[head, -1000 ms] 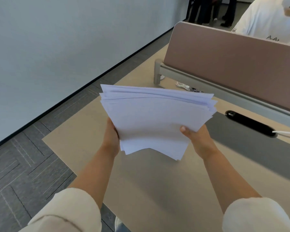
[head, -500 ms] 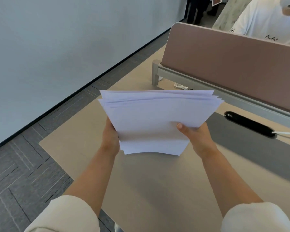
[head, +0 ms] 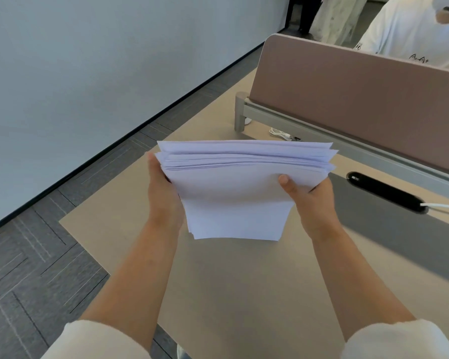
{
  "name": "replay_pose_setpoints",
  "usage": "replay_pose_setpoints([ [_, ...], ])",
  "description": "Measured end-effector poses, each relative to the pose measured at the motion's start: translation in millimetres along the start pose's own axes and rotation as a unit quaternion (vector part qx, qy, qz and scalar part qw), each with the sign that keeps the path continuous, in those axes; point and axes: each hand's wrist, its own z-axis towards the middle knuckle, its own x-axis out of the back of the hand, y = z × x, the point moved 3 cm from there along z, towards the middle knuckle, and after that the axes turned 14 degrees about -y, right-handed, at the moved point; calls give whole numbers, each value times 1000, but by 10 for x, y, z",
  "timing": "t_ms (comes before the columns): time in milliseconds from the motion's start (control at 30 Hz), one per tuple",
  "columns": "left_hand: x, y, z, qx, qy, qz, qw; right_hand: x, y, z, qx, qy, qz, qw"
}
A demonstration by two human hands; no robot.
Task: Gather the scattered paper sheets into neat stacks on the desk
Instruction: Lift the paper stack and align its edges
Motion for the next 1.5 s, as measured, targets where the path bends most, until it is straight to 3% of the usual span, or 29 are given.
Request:
replay_pose_setpoints([
  [67, -77, 166, -65, -39, -5, -43, 998, -14, -131, 18, 20, 31, 0, 999],
  [167, -185, 353, -142, -82, 4, 15, 996, -58, -285, 35, 43, 65, -4, 997],
  [300, -214, 408, -157, -99, 41, 101, 989, -76, -393, 66, 55, 153, -1, 987],
  [467, -250, 405, -152, -93, 69, 96, 989, -167, -434, 75, 26, 178, 15, 984],
  [833, -262, 414, -182, -104, 36, 96, 989, -218, -557, 73, 29, 171, -2, 985],
  [900, -258, 422, -188, -97, 43, 119, 987, -223, -566, 79, 19, 183, -8, 983],
  [1033, -234, 432, -177, -85, 55, 56, 993, -160, -556, 79, 27, 183, -4, 983],
  [1500, -184, 390, -183, -61, 73, 109, 989, -141, -503, 45, -19, 142, -27, 989],
])
